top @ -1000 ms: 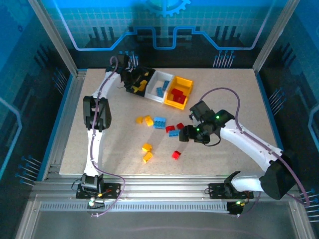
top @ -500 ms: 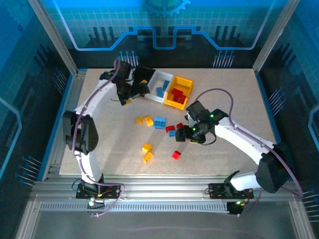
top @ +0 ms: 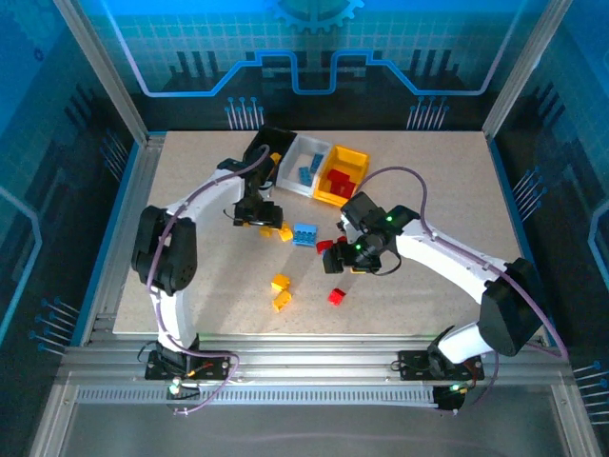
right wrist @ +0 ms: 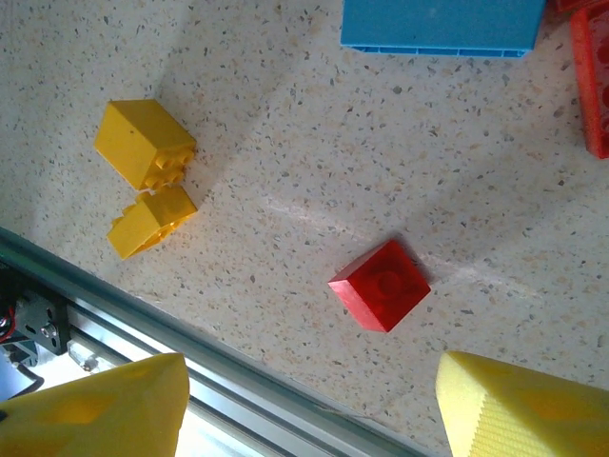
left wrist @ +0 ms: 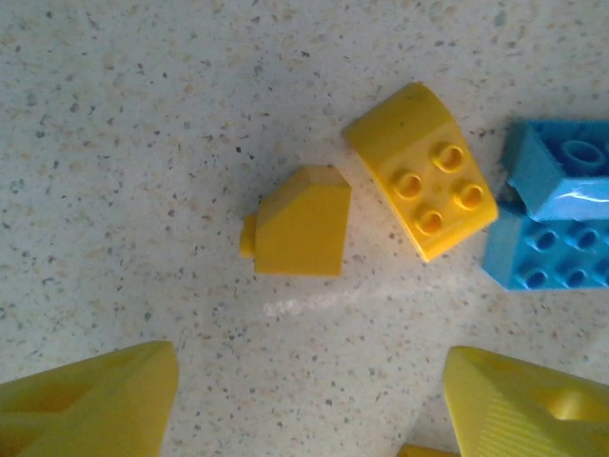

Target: Sort the legos into containers by color

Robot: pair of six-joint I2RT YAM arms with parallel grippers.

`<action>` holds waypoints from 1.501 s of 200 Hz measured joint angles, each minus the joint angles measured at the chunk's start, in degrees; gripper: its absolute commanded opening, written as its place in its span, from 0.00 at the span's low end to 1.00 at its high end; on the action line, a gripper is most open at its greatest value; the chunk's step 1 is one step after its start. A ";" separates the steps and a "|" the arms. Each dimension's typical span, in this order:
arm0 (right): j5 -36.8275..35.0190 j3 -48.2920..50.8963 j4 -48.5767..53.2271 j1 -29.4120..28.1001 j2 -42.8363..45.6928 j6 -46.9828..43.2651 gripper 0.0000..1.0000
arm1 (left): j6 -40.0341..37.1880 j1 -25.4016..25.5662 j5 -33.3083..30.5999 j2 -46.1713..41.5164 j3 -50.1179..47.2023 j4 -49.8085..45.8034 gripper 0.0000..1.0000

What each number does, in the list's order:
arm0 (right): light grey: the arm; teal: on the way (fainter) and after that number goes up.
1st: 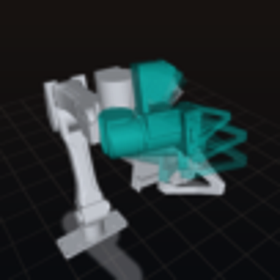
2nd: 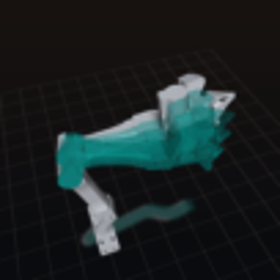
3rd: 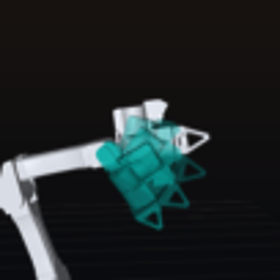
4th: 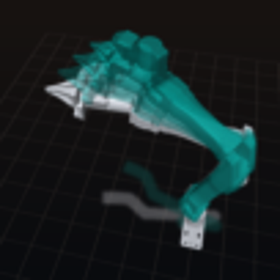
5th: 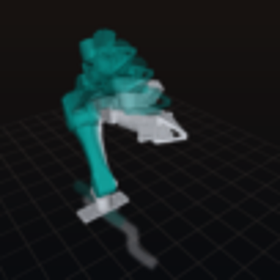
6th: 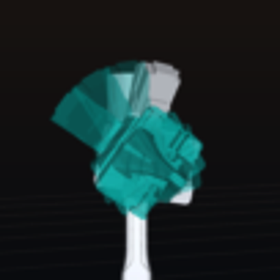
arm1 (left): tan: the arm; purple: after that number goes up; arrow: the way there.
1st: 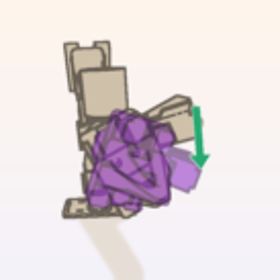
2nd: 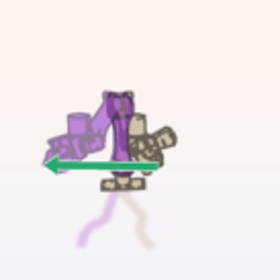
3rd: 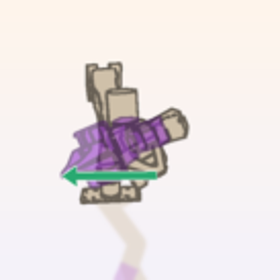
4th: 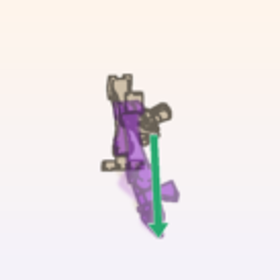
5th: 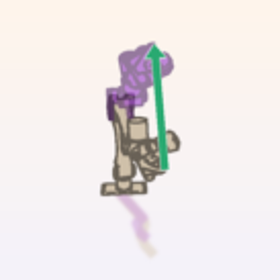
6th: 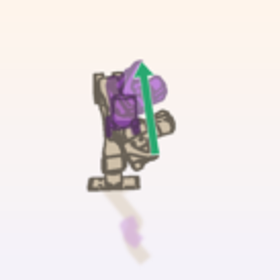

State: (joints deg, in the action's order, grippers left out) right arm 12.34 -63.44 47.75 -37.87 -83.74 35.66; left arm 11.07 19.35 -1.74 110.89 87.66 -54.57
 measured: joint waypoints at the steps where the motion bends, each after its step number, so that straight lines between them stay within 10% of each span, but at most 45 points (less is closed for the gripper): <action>1: -0.02 0.00 0.02 0.00 0.00 -0.02 0.71 | -0.15 0.00 0.00 0.17 0.07 0.00 0.71; 217: -1.38 -0.98 1.88 0.00 -0.35 -1.16 0.70 | -2.67 -0.17 -3.32 10.64 5.01 0.44 0.38; 300: -1.33 -3.06 1.66 -0.22 -3.56 -0.98 0.70 | 2.67 -6.56 5.18 4.96 -3.15 4.66 0.36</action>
State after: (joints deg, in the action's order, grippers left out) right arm 11.00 -66.50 49.41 -38.09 -87.31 34.68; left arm 13.74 12.80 3.44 115.85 84.51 -49.91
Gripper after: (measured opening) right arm 0.705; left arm 0.369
